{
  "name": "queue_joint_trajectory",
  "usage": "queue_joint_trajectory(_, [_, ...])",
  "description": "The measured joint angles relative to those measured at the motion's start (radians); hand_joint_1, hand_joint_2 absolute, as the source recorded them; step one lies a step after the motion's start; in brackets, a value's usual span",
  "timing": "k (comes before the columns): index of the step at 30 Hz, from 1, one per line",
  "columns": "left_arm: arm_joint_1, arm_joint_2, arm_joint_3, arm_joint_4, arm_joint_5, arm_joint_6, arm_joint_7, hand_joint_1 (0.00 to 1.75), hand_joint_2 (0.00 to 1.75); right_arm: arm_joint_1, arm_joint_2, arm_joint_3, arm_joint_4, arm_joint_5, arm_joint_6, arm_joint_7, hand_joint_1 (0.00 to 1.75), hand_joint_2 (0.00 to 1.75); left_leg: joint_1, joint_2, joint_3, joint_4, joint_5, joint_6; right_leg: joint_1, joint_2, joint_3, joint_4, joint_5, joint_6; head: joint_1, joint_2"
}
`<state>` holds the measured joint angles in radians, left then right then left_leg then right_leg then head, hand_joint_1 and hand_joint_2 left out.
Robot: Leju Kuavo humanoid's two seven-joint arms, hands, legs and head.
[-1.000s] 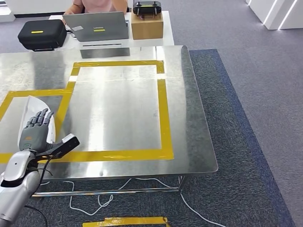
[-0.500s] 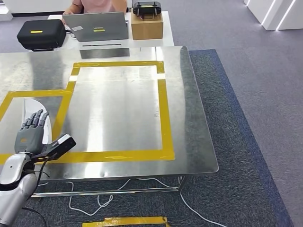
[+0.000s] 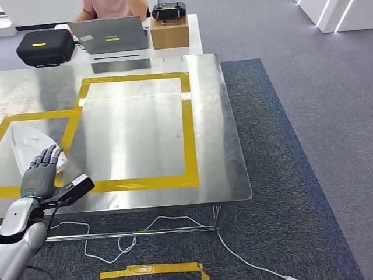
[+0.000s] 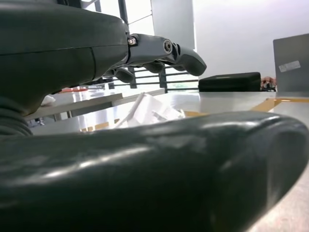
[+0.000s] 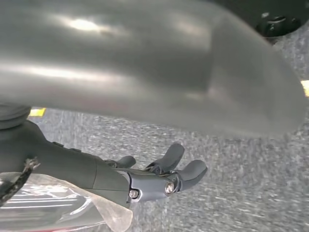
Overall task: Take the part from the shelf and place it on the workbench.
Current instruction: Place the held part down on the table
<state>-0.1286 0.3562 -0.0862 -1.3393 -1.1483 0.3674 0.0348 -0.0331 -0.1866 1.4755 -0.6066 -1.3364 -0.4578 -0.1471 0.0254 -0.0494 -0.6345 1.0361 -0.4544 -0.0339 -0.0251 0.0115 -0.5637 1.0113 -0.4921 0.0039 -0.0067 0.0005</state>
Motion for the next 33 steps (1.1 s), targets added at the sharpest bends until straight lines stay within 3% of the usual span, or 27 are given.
queue_joint_trajectory(3, [0.003,-0.001,0.003,0.0,0.002,-0.002,0.001,0.0,0.0,0.001,0.008,0.001,0.024,0.0,0.018,0.001,0.0,0.0,0.0,0.036,-0.062,0.191,-0.127,-0.004,0.007,-0.016,-0.027,0.0,0.019,-0.015,-0.005,0.0])
queue_joint_trajectory(4, [0.004,-0.001,0.004,0.0,0.003,-0.003,0.002,0.0,0.0,0.001,0.012,0.002,0.035,0.0,0.024,0.001,0.0,0.0,0.0,0.039,-0.068,0.237,-0.152,-0.003,0.011,-0.021,-0.037,0.0,0.026,-0.016,-0.005,0.0])
queue_joint_trajectory(5, [0.006,-0.001,0.005,0.0,0.004,-0.004,0.002,0.0,0.0,0.001,0.017,0.003,0.045,0.0,0.031,0.001,0.0,0.0,-0.001,0.04,-0.056,0.247,-0.158,0.0,0.015,-0.026,-0.046,0.0,0.033,-0.016,-0.005,0.0])
queue_joint_trajectory(6, [0.007,-0.001,0.007,0.0,0.005,-0.004,0.003,0.0,0.0,0.0,0.021,0.004,0.055,0.0,0.035,0.001,0.0,0.0,-0.003,0.04,-0.022,0.214,-0.147,0.006,0.018,-0.03,-0.055,0.001,0.04,-0.016,-0.005,0.0])
queue_joint_trajectory(9, [0.003,0.001,0.017,0.0,0.006,-0.004,0.004,0.0,0.0,-0.003,0.031,0.005,0.077,0.001,0.046,0.0,0.0,0.0,-0.017,0.054,0.129,0.002,-0.095,0.033,0.026,-0.039,-0.072,0.001,0.061,-0.012,-0.004,0.0])
queue_joint_trajectory(10, [0.002,0.002,0.021,0.0,0.006,-0.004,0.004,0.0,0.0,-0.003,0.035,0.005,0.084,0.001,0.048,0.0,0.0,0.0,-0.023,0.059,0.155,-0.04,-0.088,0.038,0.026,-0.042,-0.074,0.001,0.067,-0.008,-0.003,0.0])
queue_joint_trajectory(11, [0.002,0.003,0.024,0.0,0.006,-0.004,0.004,0.0,0.0,-0.004,0.038,0.005,0.09,0.001,0.05,0.0,0.0,0.0,-0.028,0.063,0.164,-0.058,-0.086,0.041,0.026,-0.045,-0.076,0.001,0.074,-0.003,-0.002,0.0])
queue_joint_trajectory(14, [0.007,0.003,0.029,0.002,0.007,-0.005,0.004,0.0,0.0,-0.003,0.041,0.006,0.103,0.001,0.054,0.0,0.0,0.0,-0.031,0.063,0.151,-0.066,-0.06,0.05,0.022,-0.049,-0.081,-0.004,0.09,0.014,-0.003,0.0])
queue_joint_trajectory(15, [0.008,0.002,0.029,0.003,0.007,-0.005,0.004,0.0,0.0,-0.002,0.041,0.007,0.105,0.001,0.055,0.0,0.0,0.0,-0.028,0.062,0.145,-0.07,-0.049,0.054,0.022,-0.044,-0.088,0.001,0.08,0.018,-0.003,0.0])
queue_joint_trajectory(17, [0.008,0.0,0.029,0.004,0.007,-0.007,0.004,0.0,0.0,-0.002,0.042,0.007,0.109,0.001,0.055,0.0,0.0,0.0,-0.024,0.062,0.126,-0.073,-0.03,0.062,0.02,-0.028,-0.113,0.064,0.007,0.025,0.001,0.0])
queue_joint_trajectory(19, [0.011,-0.003,0.03,0.007,0.007,-0.011,0.004,0.0,0.0,-0.001,0.042,0.007,0.113,0.001,0.055,0.0,0.0,0.0,-0.025,0.061,0.098,-0.072,-0.01,0.067,0.019,-0.018,-0.147,0.189,-0.086,0.031,0.004,0.0])
queue_joint_trajectory(20, [0.013,-0.005,0.03,0.01,0.007,-0.012,0.004,0.0,0.0,-0.001,0.042,0.007,0.114,0.001,0.055,0.0,0.0,0.0,-0.026,0.06,0.085,-0.071,0.0,0.067,0.019,-0.016,-0.155,0.244,-0.111,0.033,0.004,0.0])
queue_joint_trajectory(21, [0.015,-0.006,0.03,0.012,0.007,-0.013,0.004,0.0,0.0,-0.001,0.042,0.007,0.116,0.0,0.055,0.0,0.0,0.0,-0.027,0.059,0.071,-0.07,0.01,0.066,0.019,-0.016,-0.149,0.271,-0.113,0.034,0.004,0.0])
queue_joint_trajectory(22, [0.018,-0.008,0.031,0.016,0.007,-0.014,0.004,0.0,0.0,-0.001,0.042,0.007,0.117,0.0,0.054,0.001,0.0,0.0,-0.028,0.058,0.058,-0.068,0.019,0.065,0.019,-0.015,-0.125,0.261,-0.096,0.034,0.005,0.0])
queue_joint_trajectory(24, [0.024,-0.011,0.033,0.02,0.007,-0.018,0.004,0.0,0.0,-0.002,0.042,0.007,0.118,-0.002,0.054,0.002,0.0,0.0,-0.029,0.056,0.038,-0.065,0.034,0.06,0.02,-0.012,-0.024,0.137,-0.05,0.027,0.006,0.0])
queue_joint_trajectory(26, [0.033,-0.014,0.036,0.023,0.007,-0.023,0.004,0.0,0.0,-0.003,0.042,0.007,0.119,-0.005,0.053,0.004,0.0,0.0,-0.031,0.054,0.025,-0.06,0.048,0.052,0.022,-0.004,0.076,-0.005,-0.041,0.02,0.008,0.0])
queue_joint_trajectory(27, [0.038,-0.016,0.037,0.024,0.008,-0.024,0.004,0.0,0.0,-0.003,0.042,0.007,0.118,-0.007,0.052,0.005,0.0,0.0,-0.031,0.054,0.022,-0.058,0.055,0.048,0.023,-0.001,0.099,-0.041,-0.046,0.018,0.009,0.0])
queue_joint_trajectory(29, [0.052,-0.021,0.037,0.03,0.011,-0.029,0.004,0.0,0.0,-0.001,0.042,0.007,0.117,-0.01,0.047,0.01,0.0,0.0,-0.03,0.052,0.018,-0.059,0.068,0.038,0.024,-0.003,0.098,-0.053,-0.04,0.009,0.01,0.0])
queue_joint_trajectory(30, [0.061,-0.025,0.038,0.035,0.015,-0.033,0.002,0.0,0.0,-0.001,0.042,0.006,0.115,-0.011,0.044,0.012,0.0,0.0,-0.029,0.051,0.015,-0.054,0.061,0.032,0.023,-0.006,0.092,-0.055,-0.032,0.001,0.01,0.0])
queue_joint_trajectory(31, [0.07,-0.028,0.038,0.041,0.018,-0.036,0.001,0.0,0.0,0.0,0.042,0.006,0.112,-0.013,0.039,0.015,0.0,0.0,-0.027,0.05,0.008,-0.037,0.038,0.025,0.021,-0.009,0.083,-0.057,-0.024,-0.009,0.008,0.0])
queue_joint_trajectory(33, [0.091,-0.038,0.039,0.056,0.025,-0.04,0.0,0.0,0.0,0.001,0.04,0.005,0.103,-0.016,0.027,0.02,0.0,0.0,-0.022,0.049,-0.019,0.054,-0.054,0.013,0.02,-0.015,0.066,-0.06,-0.005,-0.022,0.005,0.0])
